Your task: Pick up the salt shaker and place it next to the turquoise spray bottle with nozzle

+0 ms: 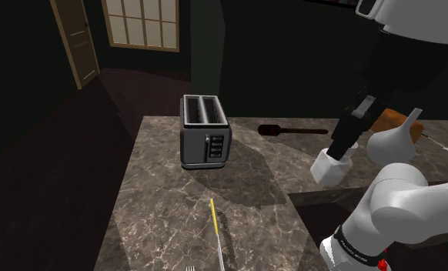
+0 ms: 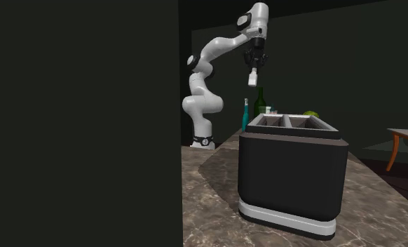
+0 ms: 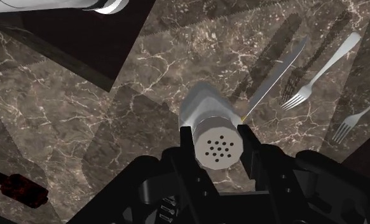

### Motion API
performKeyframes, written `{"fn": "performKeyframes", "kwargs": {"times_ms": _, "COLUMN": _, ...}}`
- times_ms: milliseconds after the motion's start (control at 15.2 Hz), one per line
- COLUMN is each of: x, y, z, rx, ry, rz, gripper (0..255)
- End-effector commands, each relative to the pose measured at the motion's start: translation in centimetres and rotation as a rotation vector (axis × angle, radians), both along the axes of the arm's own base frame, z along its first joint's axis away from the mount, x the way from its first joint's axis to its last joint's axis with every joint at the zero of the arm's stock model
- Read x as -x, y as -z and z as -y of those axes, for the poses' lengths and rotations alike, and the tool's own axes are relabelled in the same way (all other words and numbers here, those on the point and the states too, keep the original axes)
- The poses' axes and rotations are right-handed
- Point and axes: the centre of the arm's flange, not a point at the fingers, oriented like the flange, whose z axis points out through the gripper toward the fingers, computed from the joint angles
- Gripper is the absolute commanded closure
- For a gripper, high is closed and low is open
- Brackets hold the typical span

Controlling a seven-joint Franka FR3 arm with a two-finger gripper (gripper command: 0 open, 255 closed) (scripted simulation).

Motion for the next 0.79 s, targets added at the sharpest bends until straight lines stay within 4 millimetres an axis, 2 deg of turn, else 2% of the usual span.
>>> {"fn": "performKeyframes", "kwargs": {"times_ms": 0, "x": 1.4, "y": 0.0, "z": -2.2, "rx": -0.001, "ry": 0.001, "rz": -0.001, "gripper": 255}}
{"fn": "performKeyframes", "kwargs": {"times_ms": 462, "x": 6.4, "y": 0.0, "z": -10.0, "rx": -0.001, "ry": 0.001, "rz": -0.001, "gripper": 255}}
{"fn": "performKeyframes", "kwargs": {"times_ms": 726, "x": 6.7, "y": 1.6, "z": -10.4, "rx": -0.001, "ry": 0.001, "rz": -0.001, "gripper": 255}}
